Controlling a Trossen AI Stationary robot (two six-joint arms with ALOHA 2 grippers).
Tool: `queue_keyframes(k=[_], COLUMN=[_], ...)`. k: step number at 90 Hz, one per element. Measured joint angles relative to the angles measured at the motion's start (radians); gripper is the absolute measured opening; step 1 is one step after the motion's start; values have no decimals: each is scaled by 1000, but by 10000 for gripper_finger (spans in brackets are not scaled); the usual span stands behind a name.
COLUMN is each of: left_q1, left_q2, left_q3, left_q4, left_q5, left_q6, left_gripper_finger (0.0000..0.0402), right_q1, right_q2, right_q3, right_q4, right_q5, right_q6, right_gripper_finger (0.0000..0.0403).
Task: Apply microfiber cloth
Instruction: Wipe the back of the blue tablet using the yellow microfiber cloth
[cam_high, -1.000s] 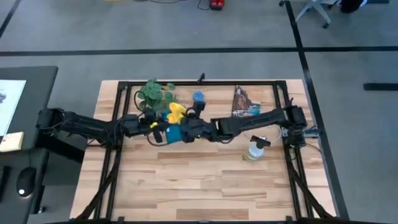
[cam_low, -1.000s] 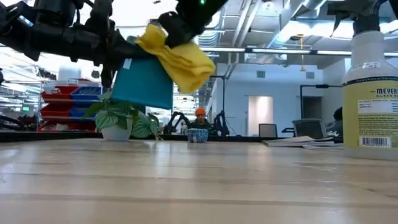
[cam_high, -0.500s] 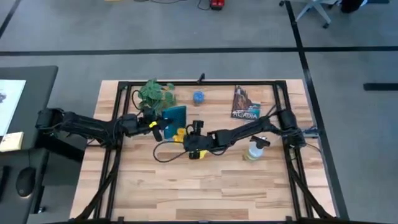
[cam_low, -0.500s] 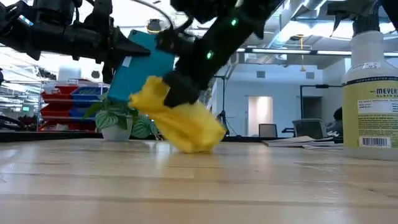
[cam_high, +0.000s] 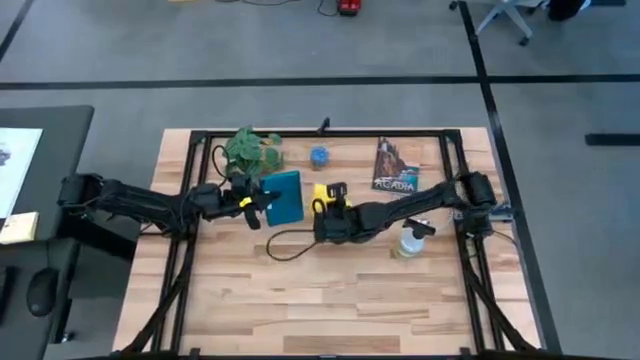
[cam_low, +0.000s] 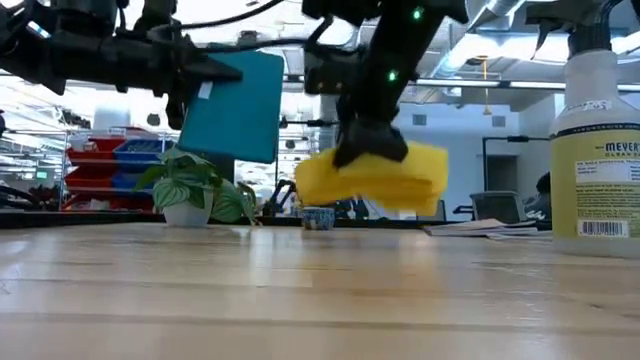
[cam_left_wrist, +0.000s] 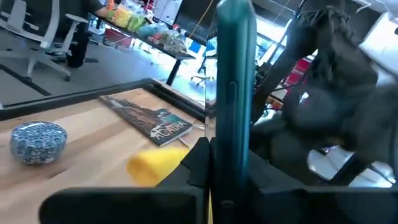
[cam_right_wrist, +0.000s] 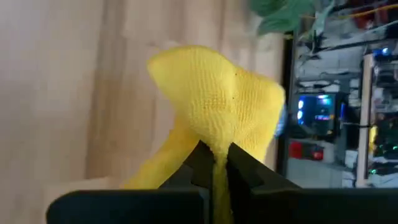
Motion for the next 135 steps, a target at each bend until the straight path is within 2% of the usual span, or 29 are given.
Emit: queue_keyframes(k=[4,12,19,34,52,61,77,90,100,112,122,129,135], left_q1=[0,0,0,0,0,0,0,0,0,-3,-13,-18,-18], left_q2=[0,0,-1,-1,-1,-1,-2,-1,-1,-1,-1,-1,-1], left_q3=[0,0,0,3,30,46,71,101,116,118,118,118,118], left_q4=[-1,-2,-4,-47,-121,-148,-188,-251,-303,-320,-333,-335,-341], left_q5=[0,6,9,10,11,12,12,12,12,12,13,13,14], left_q6=[0,1,0,-1,-1,11,37,57,69,71,72,75,75], left_gripper_finger=[11,10,11,11,11,11,11,11,11,11,11,11,11], right_q1=[-7,-21,-28,-30,-29,-30,-30,-38,-36,-13,10,21,21], right_q2=[-7,-3,37,129,176,152,63,-24,-33,22,53,73,79], right_q3=[1,0,1,1,0,0,0,1,1,0,0,0,0], right_q4=[14,25,90,269,289,286,234,106,-18,-120,-139,-139,-141], right_q5=[-114,-417,-512,-518,-588,-627,-628,-674,-690,-698,-700,-700,-701], right_q6=[-34,-99,-104,-75,12,11,-2,150,249,330,369,383,383], right_gripper_finger=[0,0,0,4,30,66,149,211,240,248,241,224,193])
